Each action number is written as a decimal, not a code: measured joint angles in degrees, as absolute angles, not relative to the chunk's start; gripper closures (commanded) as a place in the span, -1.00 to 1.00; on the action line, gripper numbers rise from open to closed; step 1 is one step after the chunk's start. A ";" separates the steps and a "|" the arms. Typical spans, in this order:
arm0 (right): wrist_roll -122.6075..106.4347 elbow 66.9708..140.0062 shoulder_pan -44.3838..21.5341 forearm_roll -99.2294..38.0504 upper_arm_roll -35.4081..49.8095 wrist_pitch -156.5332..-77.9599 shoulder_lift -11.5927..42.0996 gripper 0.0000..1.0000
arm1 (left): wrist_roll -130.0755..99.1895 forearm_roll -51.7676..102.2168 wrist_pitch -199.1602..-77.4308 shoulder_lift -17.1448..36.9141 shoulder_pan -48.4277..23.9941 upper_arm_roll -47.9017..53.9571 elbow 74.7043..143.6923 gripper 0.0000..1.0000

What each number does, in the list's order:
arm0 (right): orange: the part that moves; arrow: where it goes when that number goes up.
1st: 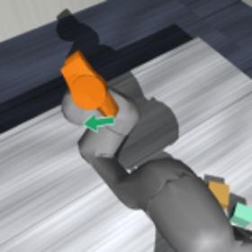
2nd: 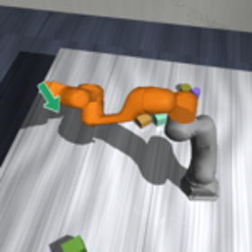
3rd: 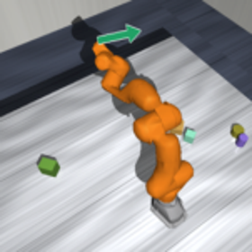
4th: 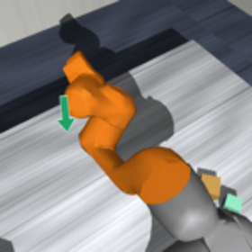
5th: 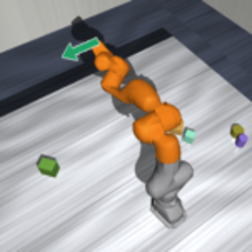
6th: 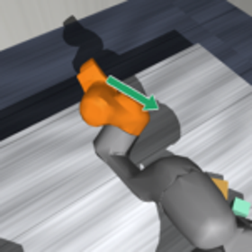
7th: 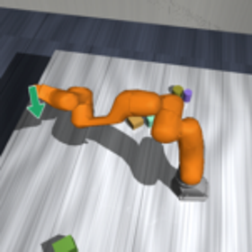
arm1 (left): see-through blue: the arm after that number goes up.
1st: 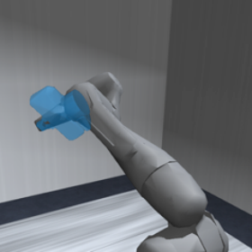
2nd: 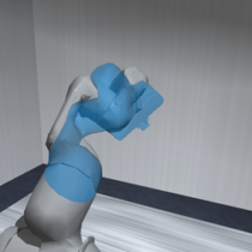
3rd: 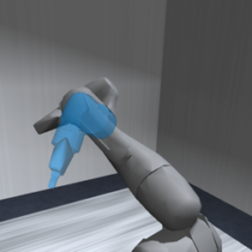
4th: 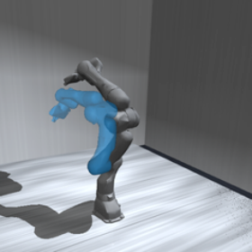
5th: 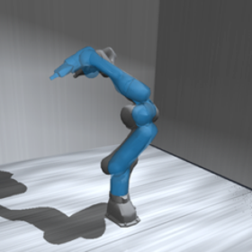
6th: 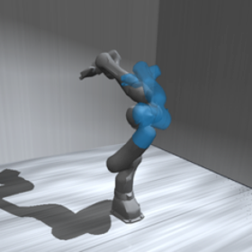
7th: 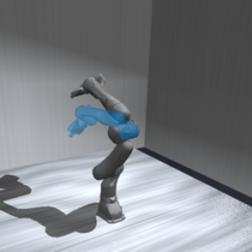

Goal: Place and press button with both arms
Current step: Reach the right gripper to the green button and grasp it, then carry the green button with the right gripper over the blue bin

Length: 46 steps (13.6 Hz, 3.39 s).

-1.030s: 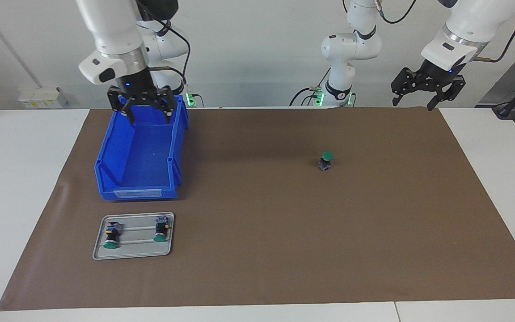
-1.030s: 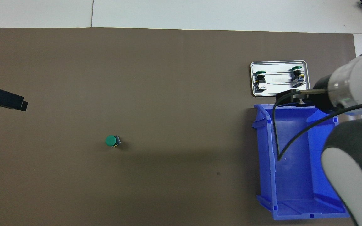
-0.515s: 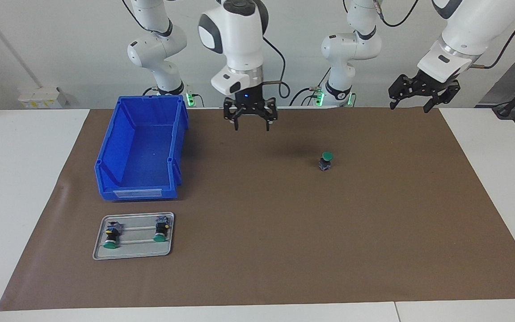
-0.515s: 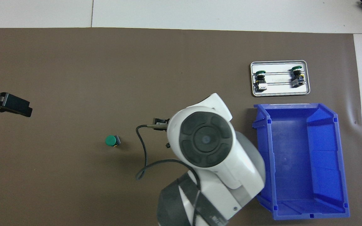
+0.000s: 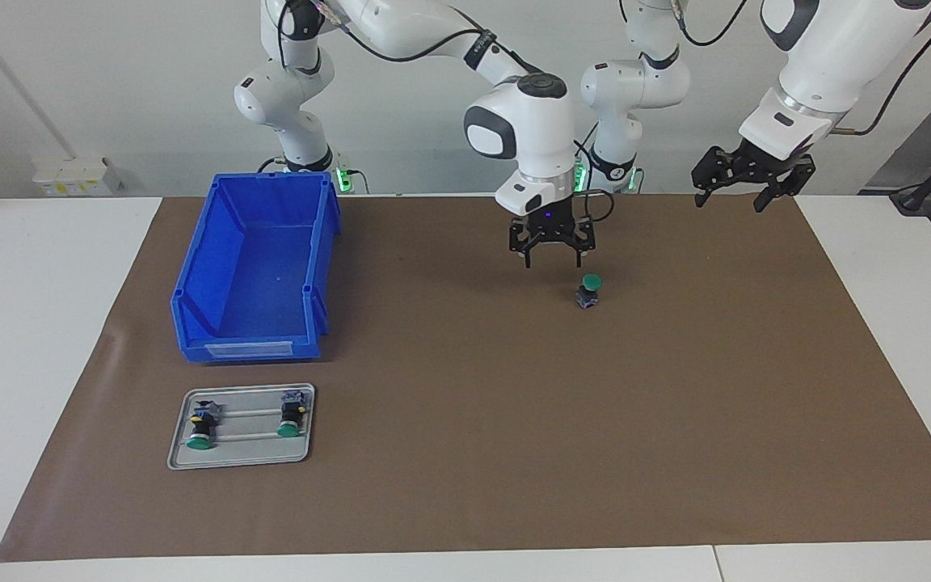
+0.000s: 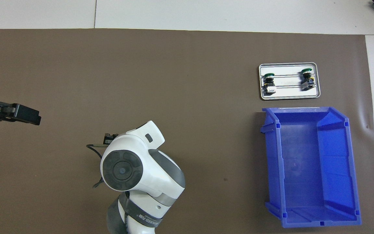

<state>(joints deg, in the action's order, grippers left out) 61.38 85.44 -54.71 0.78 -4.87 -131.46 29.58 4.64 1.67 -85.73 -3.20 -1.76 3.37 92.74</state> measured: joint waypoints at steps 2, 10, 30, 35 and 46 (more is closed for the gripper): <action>61.60 79.64 -56.56 2.02 -4.98 -133.68 36.08 -1.00 | 4.63 1.60 -86.00 -3.41 -1.76 3.31 92.73 -1.00; 59.81 77.53 -58.62 5.98 -4.94 -137.55 39.54 -1.00 | 4.62 0.07 -85.99 -3.43 -1.74 3.17 91.88 -1.00; 55.89 79.29 -59.10 10.72 -6.06 -137.44 40.12 1.00 | 4.60 -0.78 -86.15 -3.43 -1.23 3.04 92.04 -1.00; 52.33 79.04 -54.60 13.21 -10.84 -134.55 32.65 1.00 | 4.60 -0.78 -86.15 -3.43 -1.23 3.04 92.05 -1.00; 13.00 96.73 -27.30 5.31 -10.93 -121.30 7.56 1.00 | 4.60 -0.78 -86.15 -3.43 -1.23 3.04 92.06 -1.00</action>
